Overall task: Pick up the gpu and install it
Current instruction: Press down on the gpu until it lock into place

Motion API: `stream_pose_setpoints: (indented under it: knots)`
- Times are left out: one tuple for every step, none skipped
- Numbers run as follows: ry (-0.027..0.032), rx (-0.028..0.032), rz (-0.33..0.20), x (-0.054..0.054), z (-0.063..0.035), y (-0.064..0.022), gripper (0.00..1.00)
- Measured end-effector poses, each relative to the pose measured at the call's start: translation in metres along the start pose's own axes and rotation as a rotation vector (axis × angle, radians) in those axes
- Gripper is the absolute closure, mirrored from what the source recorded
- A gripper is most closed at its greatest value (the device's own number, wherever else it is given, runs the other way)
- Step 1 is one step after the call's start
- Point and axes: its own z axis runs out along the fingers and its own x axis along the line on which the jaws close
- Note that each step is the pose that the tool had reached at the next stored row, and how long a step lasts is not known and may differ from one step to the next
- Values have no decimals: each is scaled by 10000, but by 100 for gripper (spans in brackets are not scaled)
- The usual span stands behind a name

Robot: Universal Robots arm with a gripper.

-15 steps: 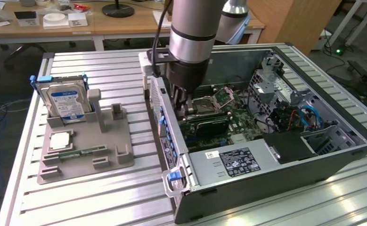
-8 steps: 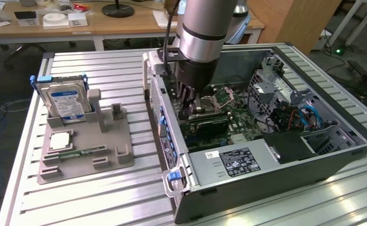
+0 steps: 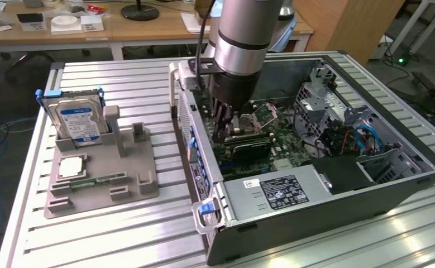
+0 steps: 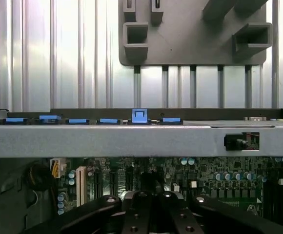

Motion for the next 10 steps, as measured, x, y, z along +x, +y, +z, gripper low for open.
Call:
stream_pose_setpoints:
  knots:
    - [2,-4,0,1,17,-1,89]
    - [2,-5,0,1,35,-3,89]
    - [2,-7,1,1,49,-3,89]
    - [2,-7,0,1,60,-4,89]
    - [2,-7,1,1,73,-5,89]
    - [3,-7,0,1,88,-6,89]
    - [3,-7,-1,2,103,-7,89]
    - [3,-6,-2,2,129,-8,89]
    - [5,-7,-3,2,153,-10,89]
    - [6,-8,-3,2,165,-10,89]
